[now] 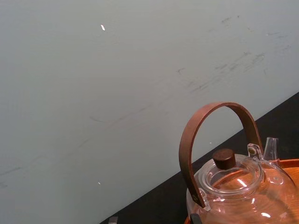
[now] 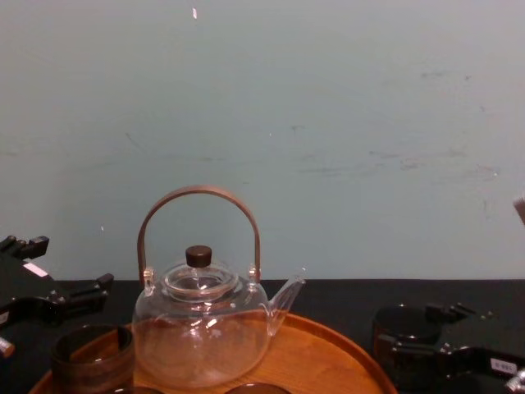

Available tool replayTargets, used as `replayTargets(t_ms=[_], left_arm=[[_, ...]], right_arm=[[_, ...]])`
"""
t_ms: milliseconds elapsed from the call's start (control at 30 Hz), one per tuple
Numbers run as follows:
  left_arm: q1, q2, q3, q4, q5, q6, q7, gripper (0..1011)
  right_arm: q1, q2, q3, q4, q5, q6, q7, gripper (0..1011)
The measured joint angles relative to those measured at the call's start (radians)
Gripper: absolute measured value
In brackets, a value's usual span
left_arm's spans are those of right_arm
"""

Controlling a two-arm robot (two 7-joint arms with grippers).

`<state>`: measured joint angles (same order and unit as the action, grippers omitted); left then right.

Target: Pick up the glass from the table and place it on the tray.

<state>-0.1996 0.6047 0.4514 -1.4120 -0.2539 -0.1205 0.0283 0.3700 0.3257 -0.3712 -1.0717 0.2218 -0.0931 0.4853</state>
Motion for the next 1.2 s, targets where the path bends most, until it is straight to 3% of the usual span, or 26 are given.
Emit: replayTargets(t_ms=[100, 267, 967, 1200], left_arm=[[0.0, 0.0, 0.0, 0.0, 0.0, 0.0, 0.0, 1001], [0.0, 0.0, 0.0, 0.0, 0.0, 0.0, 0.0, 1001], [0.0, 0.0, 0.0, 0.0, 0.0, 0.0, 0.0, 1001], [0.0, 0.0, 0.0, 0.0, 0.0, 0.0, 0.0, 1001]], right_arm=[[0.0, 0.0, 0.0, 0.0, 0.0, 0.0, 0.0, 996], [0.0, 0.0, 0.001, 0.0, 0.001, -0.001, 0.0, 900], [-0.004, 0.0, 0.003, -0.005, 0.003, -0.008, -0.001, 898], [-0.026, 0.015, 0.013, -0.054, -0.01, -0.042, -0.021, 898]])
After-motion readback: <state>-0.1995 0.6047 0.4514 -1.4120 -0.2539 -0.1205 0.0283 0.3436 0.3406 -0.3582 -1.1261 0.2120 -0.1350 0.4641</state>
